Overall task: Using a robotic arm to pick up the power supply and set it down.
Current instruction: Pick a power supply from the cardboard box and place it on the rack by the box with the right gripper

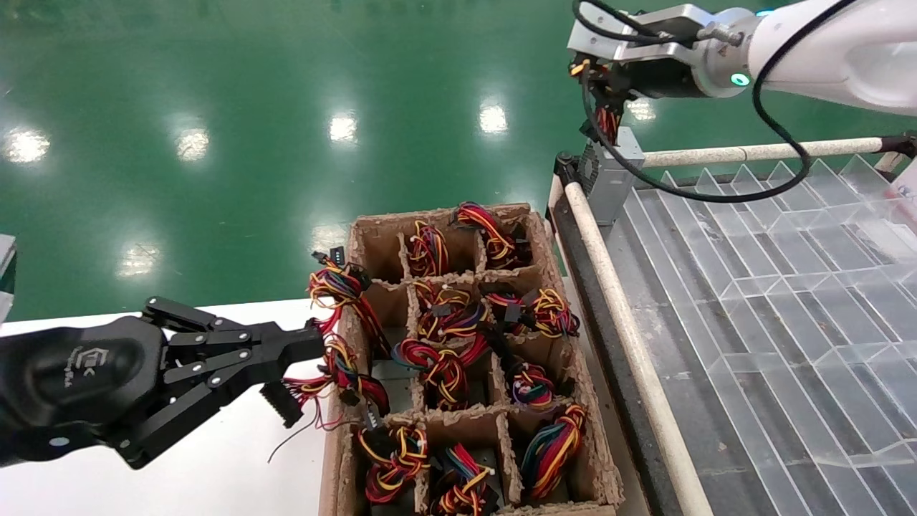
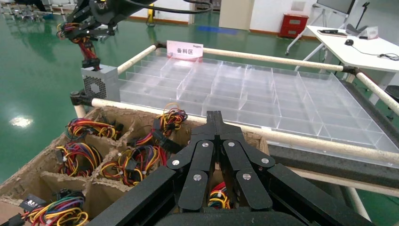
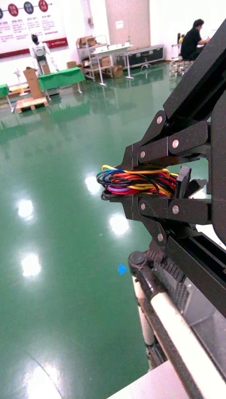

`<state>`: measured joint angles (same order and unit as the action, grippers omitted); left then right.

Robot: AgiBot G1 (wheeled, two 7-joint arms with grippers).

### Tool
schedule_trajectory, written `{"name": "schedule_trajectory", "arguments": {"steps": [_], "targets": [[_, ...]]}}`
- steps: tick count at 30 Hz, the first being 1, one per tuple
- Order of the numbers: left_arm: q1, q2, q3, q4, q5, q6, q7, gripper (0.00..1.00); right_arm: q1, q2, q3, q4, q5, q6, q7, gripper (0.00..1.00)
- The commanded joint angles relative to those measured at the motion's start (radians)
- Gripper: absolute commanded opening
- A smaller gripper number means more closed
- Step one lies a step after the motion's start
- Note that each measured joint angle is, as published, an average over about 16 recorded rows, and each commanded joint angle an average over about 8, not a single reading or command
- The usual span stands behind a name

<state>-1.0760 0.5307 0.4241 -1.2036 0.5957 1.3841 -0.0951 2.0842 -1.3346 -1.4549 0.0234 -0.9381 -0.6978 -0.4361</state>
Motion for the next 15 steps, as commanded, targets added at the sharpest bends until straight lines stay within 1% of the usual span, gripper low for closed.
{"name": "schedule_trajectory", "arguments": {"steps": [1,6,7,8,15], "targets": [[0.000,0.000,0.000,0.000,0.000,0.000,0.000,0.00,-0.004,-0.004,0.000,0.007,0.000,0.005,0.004,0.24],[0.000,0.000,0.000,0.000,0.000,0.000,0.000,0.00,-0.022,-0.007,-0.001,0.022,0.000,0.017,0.022,0.86],[0.000,0.000,0.000,0.000,0.000,0.000,0.000,0.00,-0.025,-0.008,-0.001,0.025,0.000,0.019,0.026,0.95],[0.000,0.000,0.000,0.000,0.000,0.000,0.000,0.00,-0.029,-0.009,0.000,0.029,0.001,0.021,0.029,1.00],[0.000,0.000,0.000,0.000,0.000,0.000,0.000,0.00,-0.046,-0.013,0.002,0.056,0.006,0.038,0.054,1.00]]}}
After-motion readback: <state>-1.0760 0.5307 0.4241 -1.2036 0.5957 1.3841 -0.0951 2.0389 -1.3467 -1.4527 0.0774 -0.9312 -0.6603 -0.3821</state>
